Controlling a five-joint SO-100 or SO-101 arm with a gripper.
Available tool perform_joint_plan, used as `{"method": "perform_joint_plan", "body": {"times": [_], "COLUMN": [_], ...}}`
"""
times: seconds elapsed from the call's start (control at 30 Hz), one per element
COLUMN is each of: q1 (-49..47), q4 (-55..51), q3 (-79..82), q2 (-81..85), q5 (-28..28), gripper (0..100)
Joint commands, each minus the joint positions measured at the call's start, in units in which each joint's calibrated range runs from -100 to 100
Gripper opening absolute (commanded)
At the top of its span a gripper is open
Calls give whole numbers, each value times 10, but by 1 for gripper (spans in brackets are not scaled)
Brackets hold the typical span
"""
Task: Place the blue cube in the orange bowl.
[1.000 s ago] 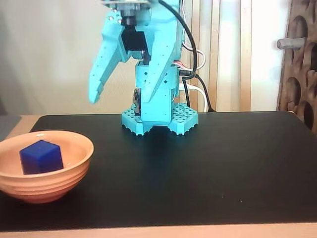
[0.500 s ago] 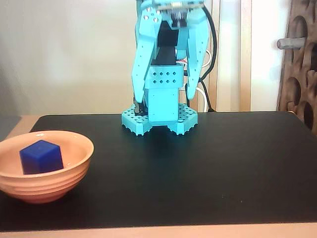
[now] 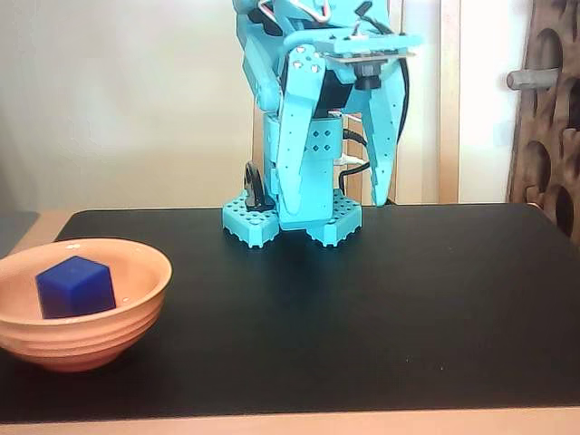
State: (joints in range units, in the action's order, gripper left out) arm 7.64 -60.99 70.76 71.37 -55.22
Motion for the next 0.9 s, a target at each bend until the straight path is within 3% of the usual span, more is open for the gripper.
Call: {"method": "perform_joint_plan", "body": {"times": [0.0,0.3,0.6,0.87], "q1": [30,60,56,74], "q4": [-2,4,25,25], "q3": [-1,101,263,292], "q2": [9,30,203,230], "q5": [2,8,-10,-8], "gripper": [25,25,25,25]}}
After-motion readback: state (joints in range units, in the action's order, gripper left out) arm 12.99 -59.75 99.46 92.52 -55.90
